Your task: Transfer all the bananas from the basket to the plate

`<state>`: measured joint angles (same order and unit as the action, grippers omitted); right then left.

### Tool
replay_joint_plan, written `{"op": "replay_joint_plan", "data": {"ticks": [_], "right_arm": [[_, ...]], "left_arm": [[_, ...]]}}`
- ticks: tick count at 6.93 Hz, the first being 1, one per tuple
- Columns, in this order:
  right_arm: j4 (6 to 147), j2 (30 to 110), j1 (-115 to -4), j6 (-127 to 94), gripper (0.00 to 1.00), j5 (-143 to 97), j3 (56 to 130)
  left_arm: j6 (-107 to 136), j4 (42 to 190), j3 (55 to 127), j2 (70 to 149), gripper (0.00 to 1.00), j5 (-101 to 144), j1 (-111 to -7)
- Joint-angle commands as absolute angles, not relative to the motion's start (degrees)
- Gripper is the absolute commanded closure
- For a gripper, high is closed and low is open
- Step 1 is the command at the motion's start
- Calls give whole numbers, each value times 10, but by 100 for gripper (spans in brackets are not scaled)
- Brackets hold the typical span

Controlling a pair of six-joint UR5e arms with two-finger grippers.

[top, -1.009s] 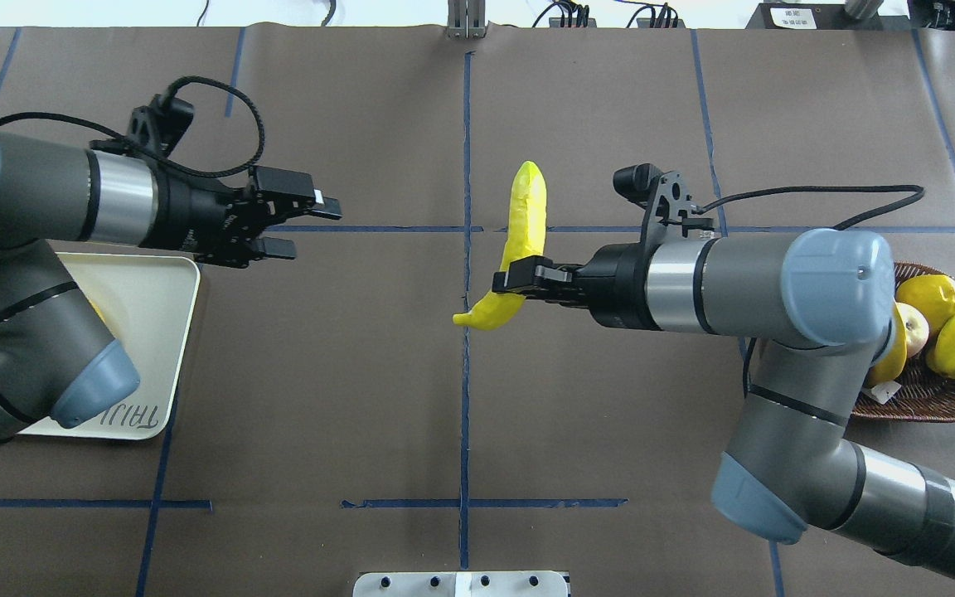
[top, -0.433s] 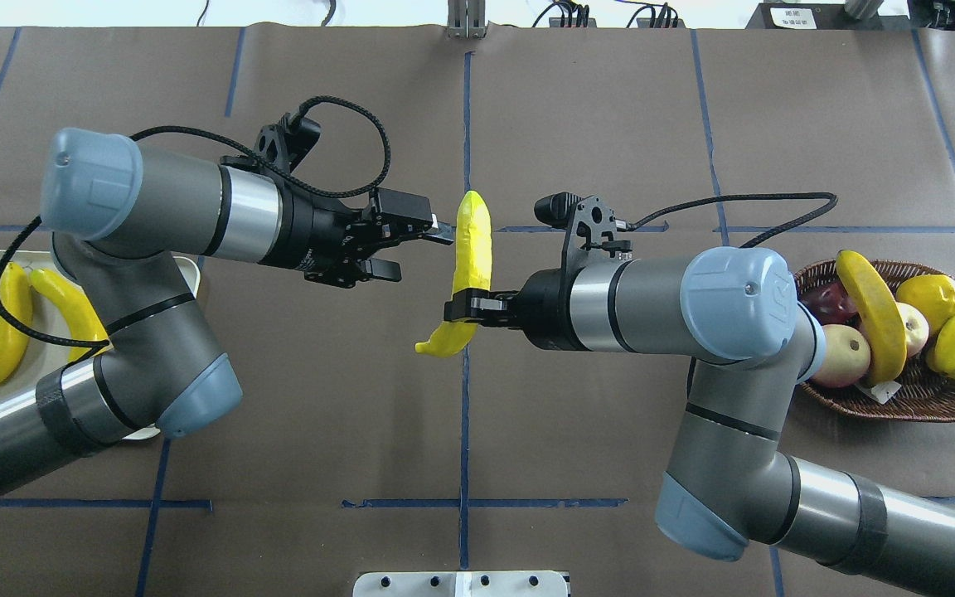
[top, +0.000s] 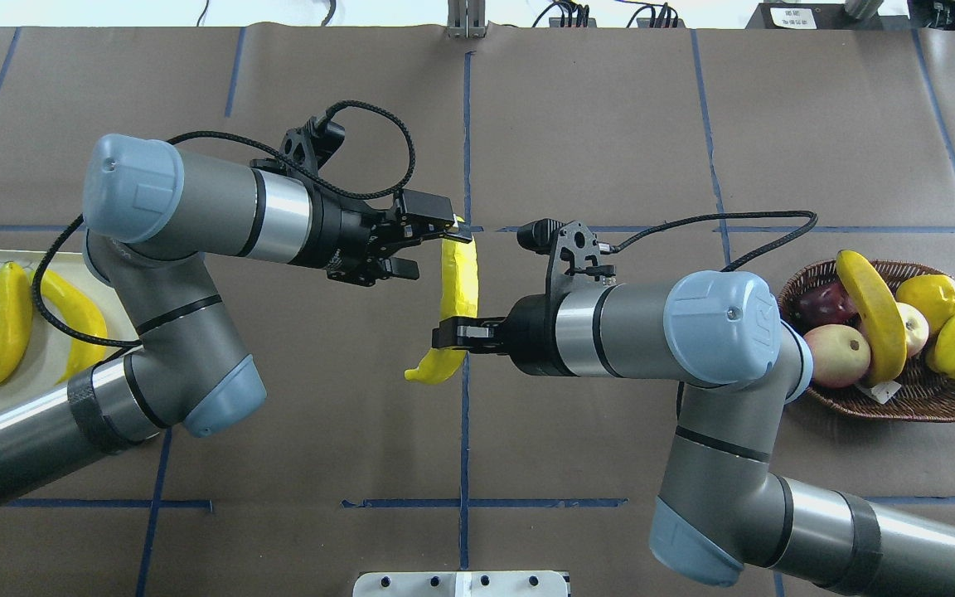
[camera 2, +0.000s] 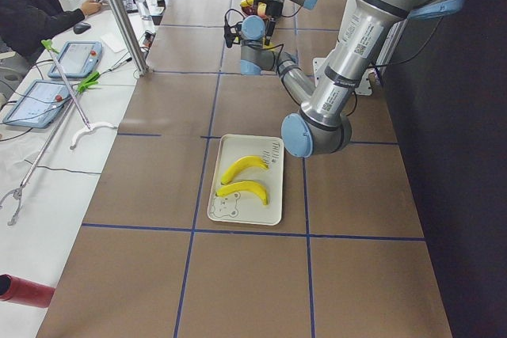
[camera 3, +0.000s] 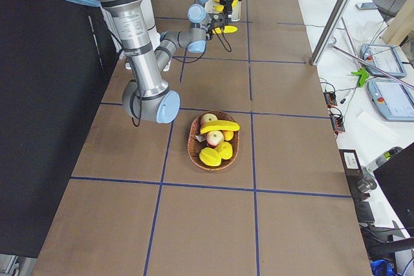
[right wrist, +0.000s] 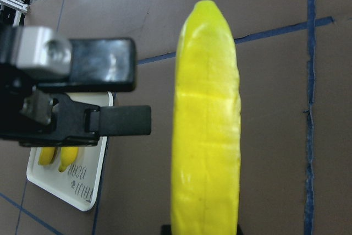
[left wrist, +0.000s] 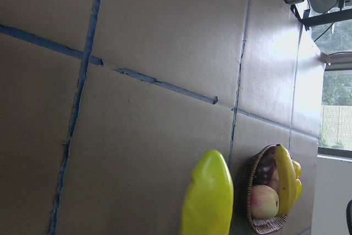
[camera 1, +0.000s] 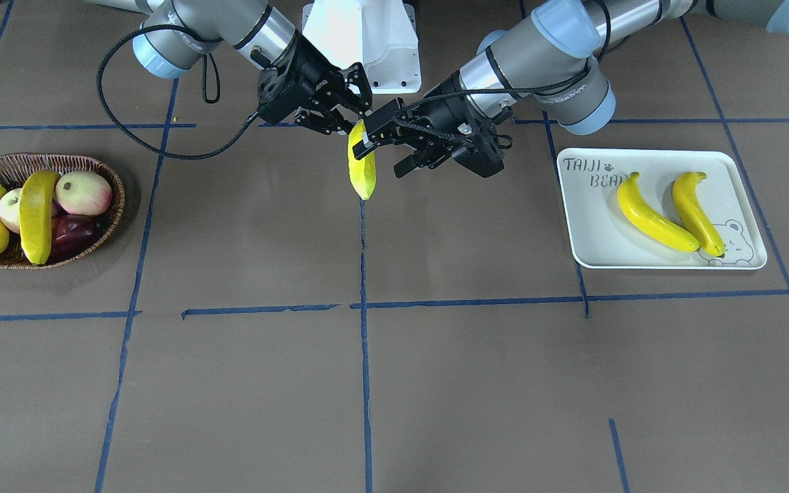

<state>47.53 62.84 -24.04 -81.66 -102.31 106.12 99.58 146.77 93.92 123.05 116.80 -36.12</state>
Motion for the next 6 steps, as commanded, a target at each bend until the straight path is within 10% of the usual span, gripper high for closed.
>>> {"op": "replay_joint_plan", "data": {"ticks": [1, 2, 4, 6], "right_arm": [[475, 628, -238, -817, 99, -1023, 1063], [475, 628, -238, -817, 99, -1023, 1063], [475, 629, -239, -817, 99, -1024, 1063], [475, 633, -241, -817, 79, -1025, 1068]], "left_arm": [[996, 1469, 938, 1232, 2, 1145, -334], [995, 1469, 937, 1232, 4, 1130, -318], [992, 1475, 940, 1227, 98, 1124, -317], [992, 1473, 947, 1226, 100, 1128, -339]]}}
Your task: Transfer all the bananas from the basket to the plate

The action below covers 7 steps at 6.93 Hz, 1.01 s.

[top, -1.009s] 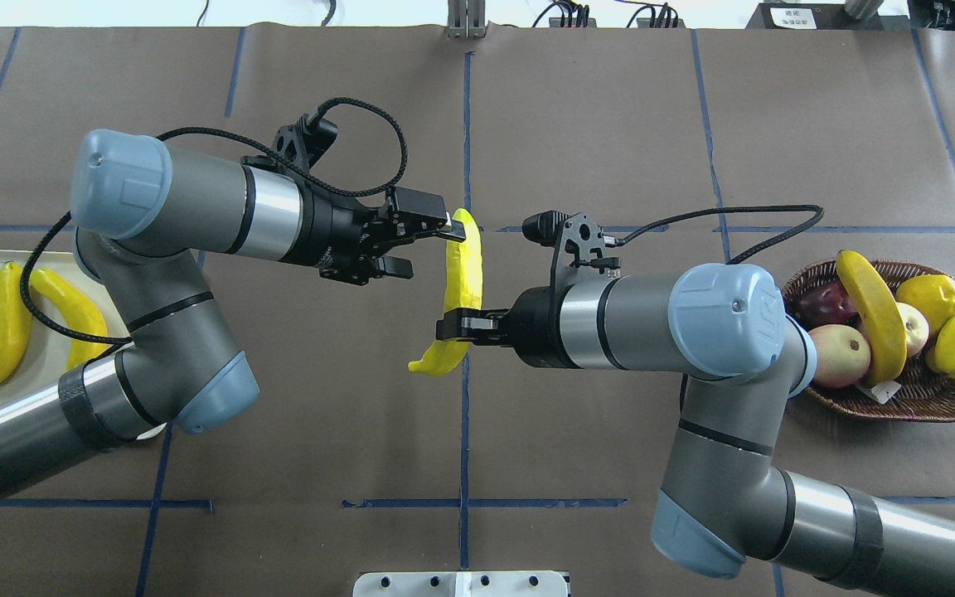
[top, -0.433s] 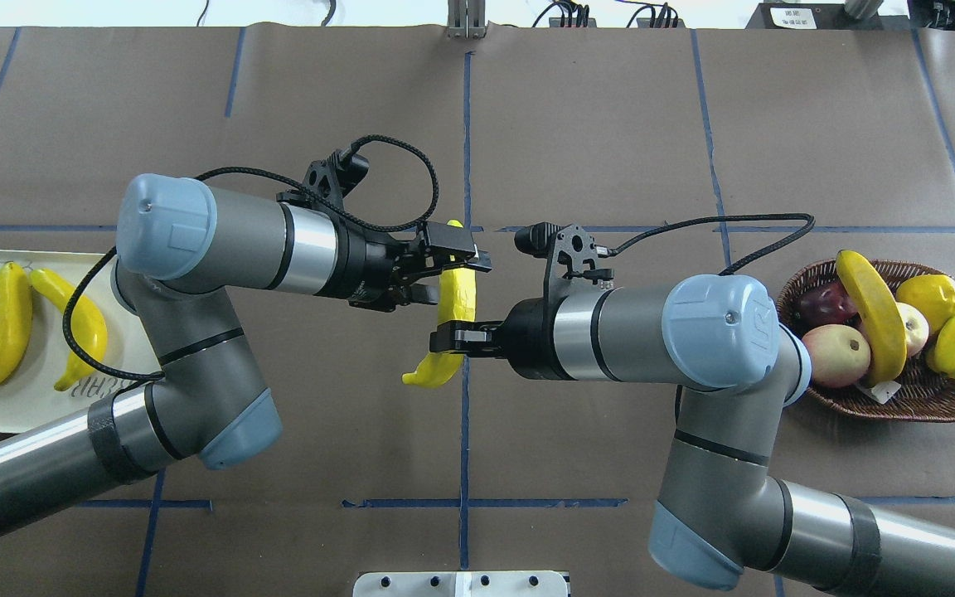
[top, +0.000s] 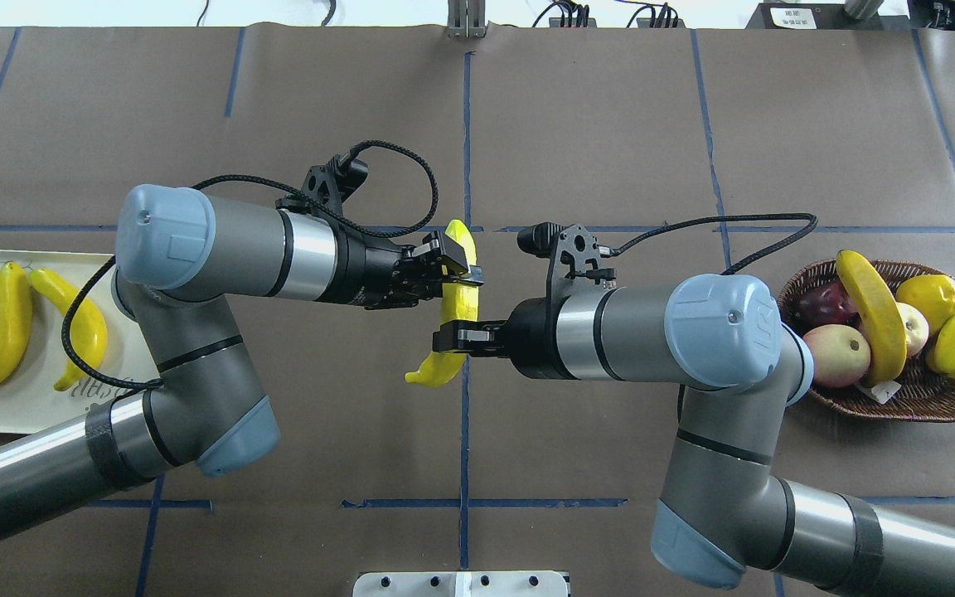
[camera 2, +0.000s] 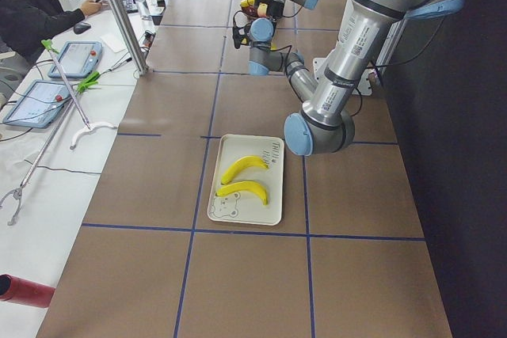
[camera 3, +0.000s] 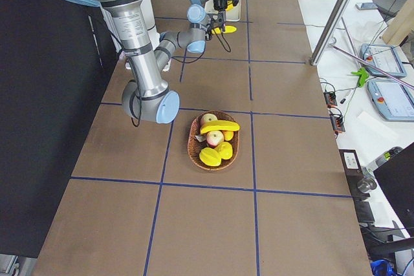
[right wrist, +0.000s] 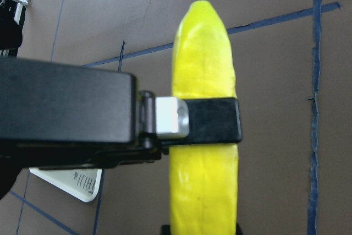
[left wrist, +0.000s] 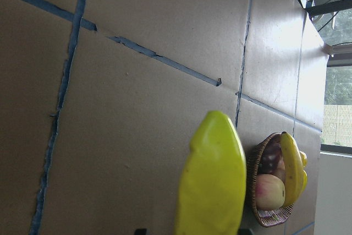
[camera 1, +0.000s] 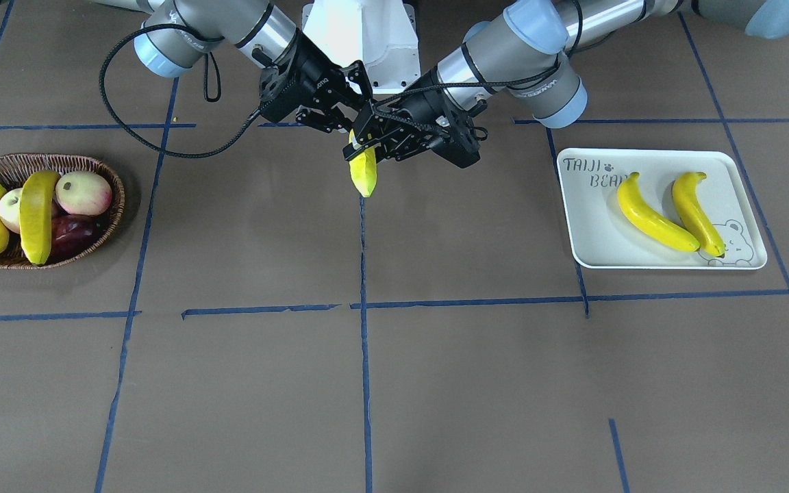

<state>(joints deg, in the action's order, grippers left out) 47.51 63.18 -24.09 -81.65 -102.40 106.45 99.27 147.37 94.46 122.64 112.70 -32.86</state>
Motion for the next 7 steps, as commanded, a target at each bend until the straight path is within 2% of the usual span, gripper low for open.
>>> {"op": "replay_joint_plan", "data": {"ticks": [1, 2, 5, 7], "right_arm": [[475, 631, -240, -817, 14, -1023, 1070], [475, 629, -241, -819, 1, -1024, 1076], [478, 635, -243, -820, 1, -1027, 1091], [510, 649, -262, -819, 1, -1038, 1134]], "left_arm": [[991, 1473, 947, 1226, 100, 1128, -342], [992, 1472, 946, 1226, 100, 1127, -342], [988, 1470, 940, 1226, 100, 1128, -349], [986, 1436, 942, 1197, 100, 1163, -386]]}}
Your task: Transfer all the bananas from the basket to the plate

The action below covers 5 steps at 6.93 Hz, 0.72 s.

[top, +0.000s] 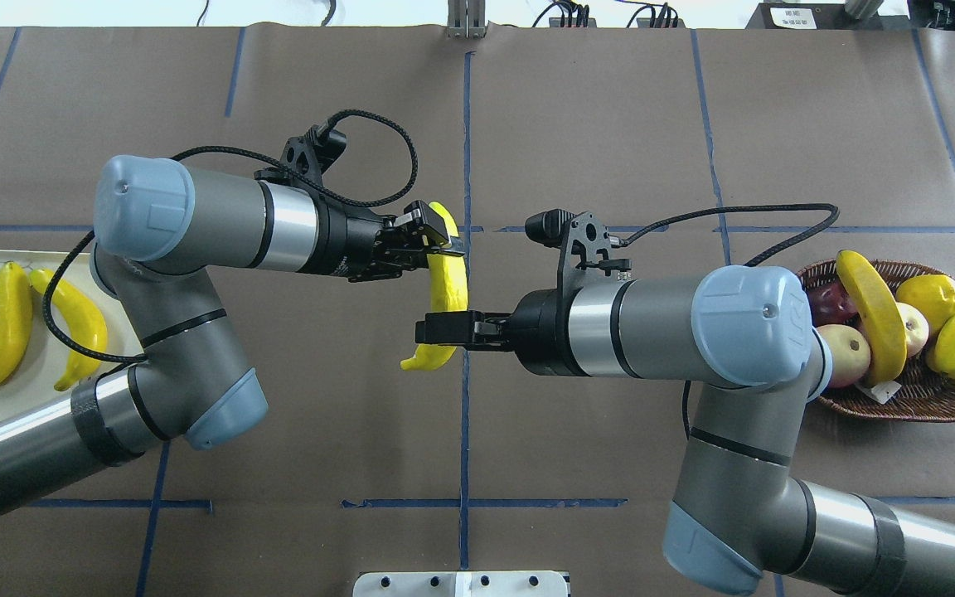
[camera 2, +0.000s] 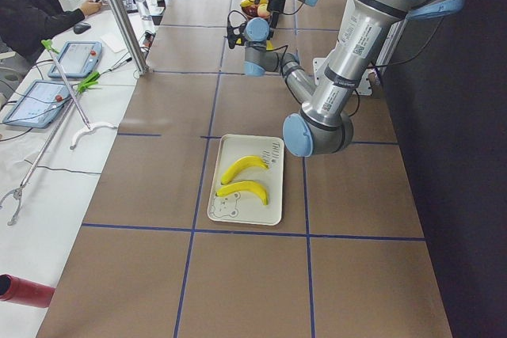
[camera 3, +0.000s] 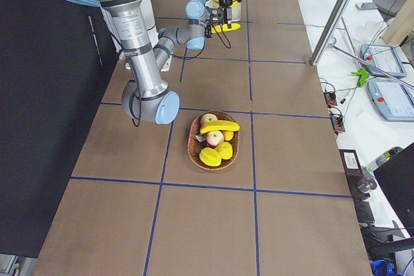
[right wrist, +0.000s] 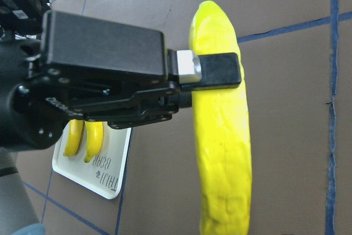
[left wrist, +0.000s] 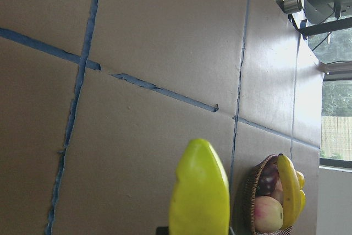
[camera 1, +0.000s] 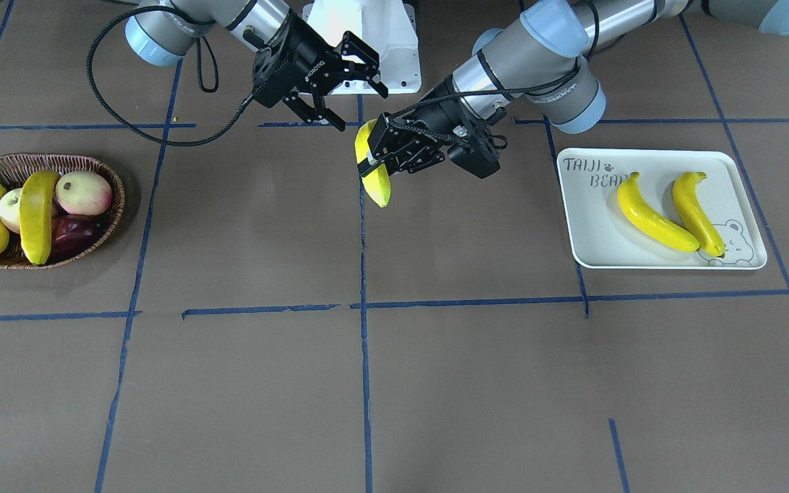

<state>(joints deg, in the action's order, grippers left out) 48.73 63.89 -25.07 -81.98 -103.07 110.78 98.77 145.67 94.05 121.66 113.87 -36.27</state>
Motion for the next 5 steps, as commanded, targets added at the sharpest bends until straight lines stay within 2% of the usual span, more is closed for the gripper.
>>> {"op": "replay_joint_plan", "data": {"ticks": [1, 3, 5], "right_arm": [[559, 676, -280, -818, 1, -1046, 1179], [621, 734, -359, -813, 1, -1096, 1208], [709, 781, -493, -668, 1, -1223, 1209]], "left_arm": [[950, 1414, 947, 1161, 100, 1223, -449], [860, 1403, 977, 1045, 100, 1254, -515], [810, 1400, 998, 927, 100, 1249, -521]]}}
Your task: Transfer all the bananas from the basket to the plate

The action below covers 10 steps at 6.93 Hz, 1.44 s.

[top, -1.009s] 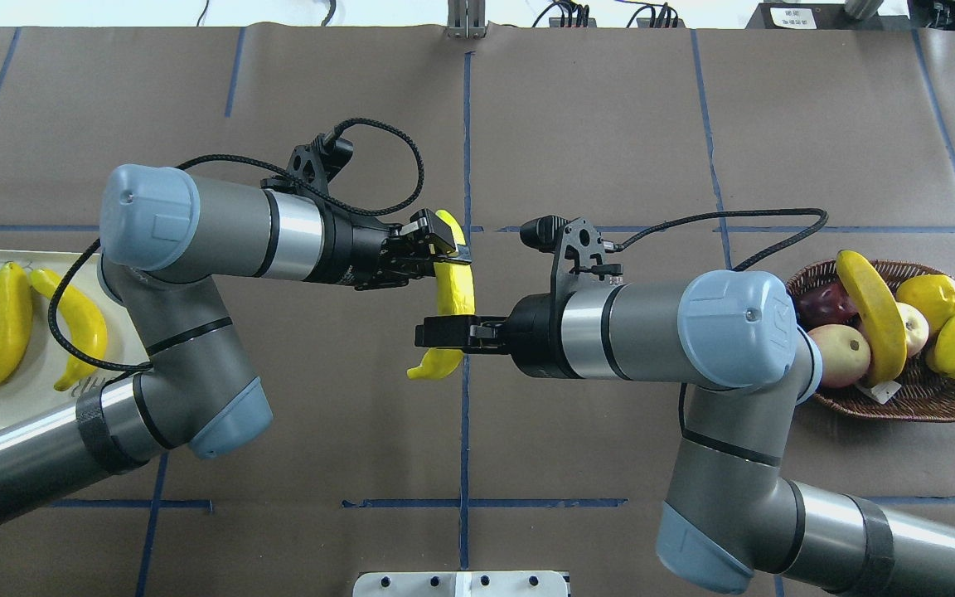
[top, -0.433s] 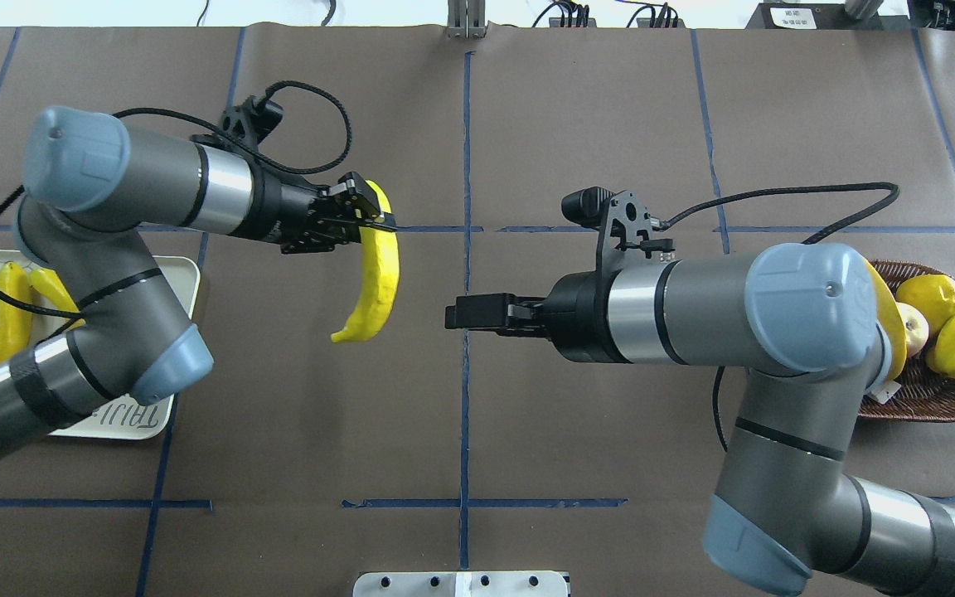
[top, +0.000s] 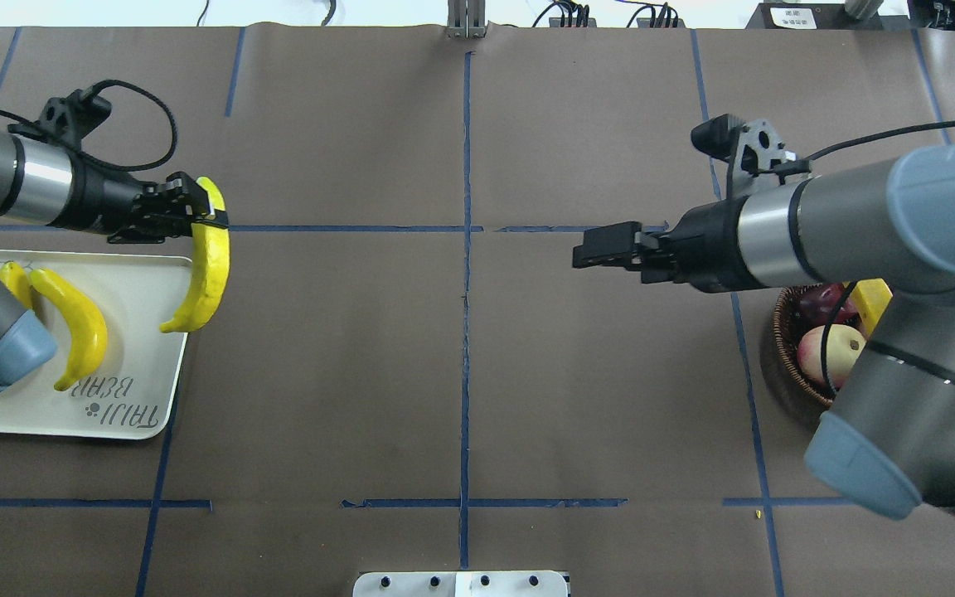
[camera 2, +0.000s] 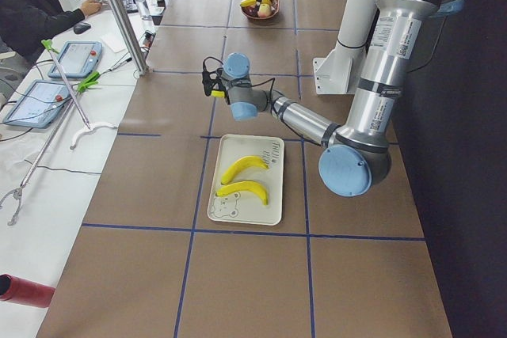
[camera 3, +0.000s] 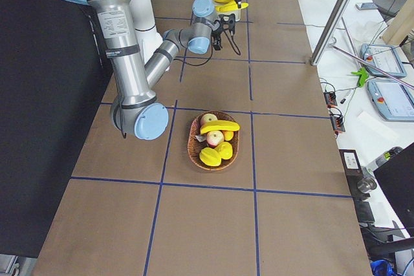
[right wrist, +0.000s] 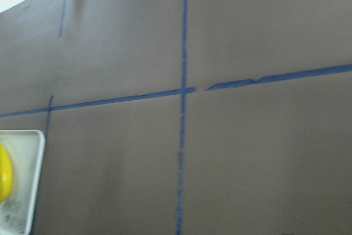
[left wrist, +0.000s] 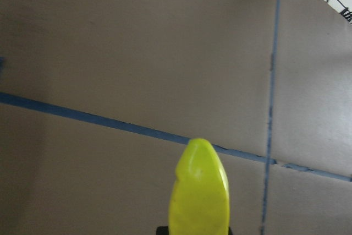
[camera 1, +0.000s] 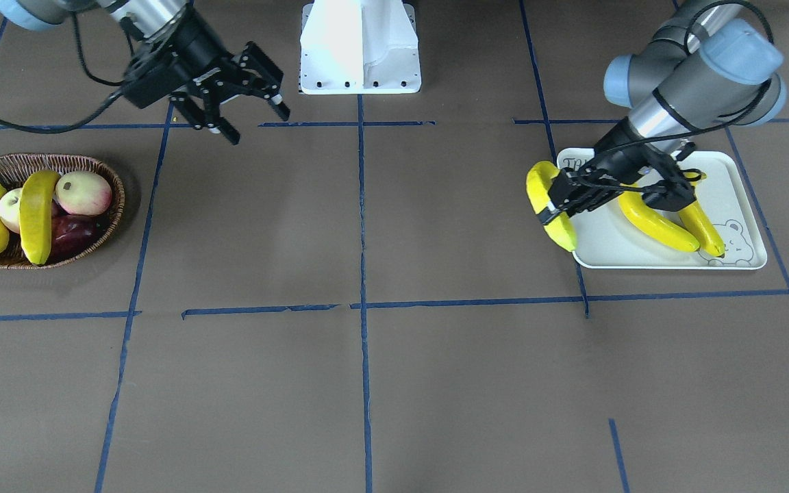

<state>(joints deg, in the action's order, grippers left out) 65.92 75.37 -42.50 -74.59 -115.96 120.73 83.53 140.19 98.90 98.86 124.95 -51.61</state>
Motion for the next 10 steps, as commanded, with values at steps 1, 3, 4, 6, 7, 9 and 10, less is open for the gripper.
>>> {"op": "replay_joint_plan", "data": {"ticks": [1, 3, 4, 6, 7, 9, 10], "right_arm": [[756, 794, -513, -591, 1, -1230, 1207], [787, 809, -532, -522, 1, -1229, 1201], [787, 813, -540, -517, 1, -1230, 1197], [788, 824, -552, -498, 1, -1230, 1195], [788, 844, -561, -469, 1, -1230, 1194], [782, 933, -597, -349, 1, -1231, 1194], [780, 964, -599, -344, 1, -1230, 1192]], "left_arm": [[794, 1399, 998, 891, 100, 1249, -521], [788, 1397, 994, 857, 99, 1212, -505], [788, 1381, 994, 859, 24, 1206, -500], [788, 1379, 1001, 867, 1, 1213, -499], [788, 1379, 1006, 867, 1, 1215, -499], [789, 1379, 1009, 874, 1, 1243, -505], [789, 1379, 1009, 876, 1, 1243, -505]]}}
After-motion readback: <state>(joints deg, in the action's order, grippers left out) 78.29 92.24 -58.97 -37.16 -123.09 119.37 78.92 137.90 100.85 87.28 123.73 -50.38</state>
